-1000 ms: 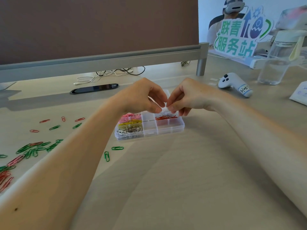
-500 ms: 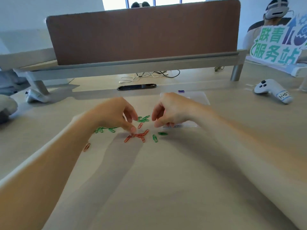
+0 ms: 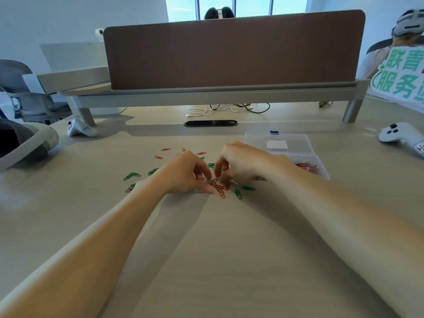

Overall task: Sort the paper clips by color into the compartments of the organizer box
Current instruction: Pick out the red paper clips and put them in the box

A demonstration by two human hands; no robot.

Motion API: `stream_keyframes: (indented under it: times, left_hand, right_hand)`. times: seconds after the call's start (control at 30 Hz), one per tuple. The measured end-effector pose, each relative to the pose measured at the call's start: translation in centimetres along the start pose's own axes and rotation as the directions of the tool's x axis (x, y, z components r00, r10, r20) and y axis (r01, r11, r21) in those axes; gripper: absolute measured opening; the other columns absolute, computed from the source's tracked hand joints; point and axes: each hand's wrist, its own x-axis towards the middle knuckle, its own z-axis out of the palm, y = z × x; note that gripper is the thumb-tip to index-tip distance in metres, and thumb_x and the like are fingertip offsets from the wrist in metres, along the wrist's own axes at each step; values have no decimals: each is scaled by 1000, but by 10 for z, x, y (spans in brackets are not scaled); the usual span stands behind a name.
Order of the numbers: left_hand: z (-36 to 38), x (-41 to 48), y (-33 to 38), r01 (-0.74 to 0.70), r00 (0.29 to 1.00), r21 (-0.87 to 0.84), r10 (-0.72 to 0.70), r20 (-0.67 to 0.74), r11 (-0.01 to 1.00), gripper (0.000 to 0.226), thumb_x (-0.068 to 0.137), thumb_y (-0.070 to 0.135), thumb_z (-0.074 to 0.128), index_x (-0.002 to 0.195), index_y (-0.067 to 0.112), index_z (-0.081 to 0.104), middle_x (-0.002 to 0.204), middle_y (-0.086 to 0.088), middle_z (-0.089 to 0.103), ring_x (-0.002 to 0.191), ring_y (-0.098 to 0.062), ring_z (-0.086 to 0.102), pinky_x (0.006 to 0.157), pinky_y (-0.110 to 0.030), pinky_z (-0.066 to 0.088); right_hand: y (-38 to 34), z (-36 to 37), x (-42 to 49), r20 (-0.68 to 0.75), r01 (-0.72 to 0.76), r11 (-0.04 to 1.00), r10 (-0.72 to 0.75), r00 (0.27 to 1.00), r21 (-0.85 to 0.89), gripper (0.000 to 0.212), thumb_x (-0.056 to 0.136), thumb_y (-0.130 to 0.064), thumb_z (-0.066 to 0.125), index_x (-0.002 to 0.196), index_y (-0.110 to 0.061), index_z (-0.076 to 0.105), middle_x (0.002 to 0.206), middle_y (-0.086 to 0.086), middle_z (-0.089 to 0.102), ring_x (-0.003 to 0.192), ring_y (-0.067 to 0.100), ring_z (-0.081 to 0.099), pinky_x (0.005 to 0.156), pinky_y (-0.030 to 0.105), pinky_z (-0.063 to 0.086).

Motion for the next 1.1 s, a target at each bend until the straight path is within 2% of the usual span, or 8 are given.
stream_keyframes:
  times: [0.13, 0.3, 0.4, 0.6, 0.7, 0.87, 1.03, 1.1]
  left_hand:
    - [0, 5, 0, -20, 1000, -32, 19, -6, 999, 29, 70, 34, 82, 95, 21, 75, 81, 5, 68, 74, -9, 60, 67, -20, 46]
    - [-1, 4, 0, -10, 998, -90, 15, 57, 996, 53, 65, 39, 83, 112, 20, 68, 83, 8, 67, 76, -6, 61, 78, -24, 53]
    - [6, 4, 5, -3, 999, -62, 6, 50, 998, 60, 57, 53, 81, 108, 24, 67, 84, 8, 64, 76, -7, 58, 70, -23, 50]
    - [10, 7, 5, -34, 999, -91, 33, -18, 995, 34, 66, 44, 82, 93, 26, 74, 79, 8, 67, 64, -2, 55, 58, -14, 41]
    - [9, 8, 0, -51, 998, -110, 48, -30, 993, 27, 71, 36, 81, 94, 26, 74, 78, 9, 68, 65, -2, 57, 61, -14, 42]
    - [4, 5, -10, -31, 999, -141, 27, -32, 990, 33, 71, 33, 82, 101, 26, 71, 85, 7, 67, 70, -4, 58, 67, -18, 46]
    - [9, 7, -6, -72, 997, -112, 70, -22, 991, 22, 74, 30, 80, 95, 28, 74, 78, 9, 65, 64, -2, 54, 60, -12, 39]
    - [11, 8, -4, -92, 995, -104, 87, -52, 990, 18, 75, 26, 80, 92, 28, 75, 74, 9, 66, 63, -2, 54, 56, -7, 37]
  right_hand:
    - [8, -8, -2, 28, 18, 999, -19, 999, 39, 9, 78, -30, 78, 86, -31, 75, 78, -16, 62, 78, 8, 59, 60, 21, 41]
    - [21, -17, -11, 71, 14, 1000, -14, 997, 4, 40, 74, -38, 81, 111, -31, 70, 94, -13, 61, 84, 3, 54, 63, 19, 37]
    - [22, -11, -9, 74, 11, 1000, -11, 997, 2, 45, 73, -41, 81, 115, -31, 68, 100, -10, 58, 92, 9, 52, 71, 24, 40]
    - [22, -2, -6, 28, 57, 996, -59, 998, 68, 22, 77, -37, 79, 98, -33, 75, 87, -12, 62, 79, 5, 53, 63, 23, 39]
    - [21, 1, -7, -17, 77, 991, -75, 997, 106, 11, 78, -31, 78, 88, -31, 77, 72, -18, 59, 73, 3, 54, 58, 19, 36]
    - [24, -9, -9, -61, 52, 991, -45, 997, 123, 30, 75, -38, 80, 100, -22, 76, 74, -23, 57, 69, -6, 53, 58, 12, 35]
    - [16, -3, -9, 24, 4, 998, -5, 1000, 65, 44, 64, -57, 80, 95, -26, 74, 82, -17, 61, 81, 4, 57, 67, 25, 47]
    - [13, 0, -6, 14, 19, 998, -19, 1000, 54, 40, 65, -56, 80, 94, -29, 74, 84, -15, 62, 82, 7, 56, 69, 28, 47]
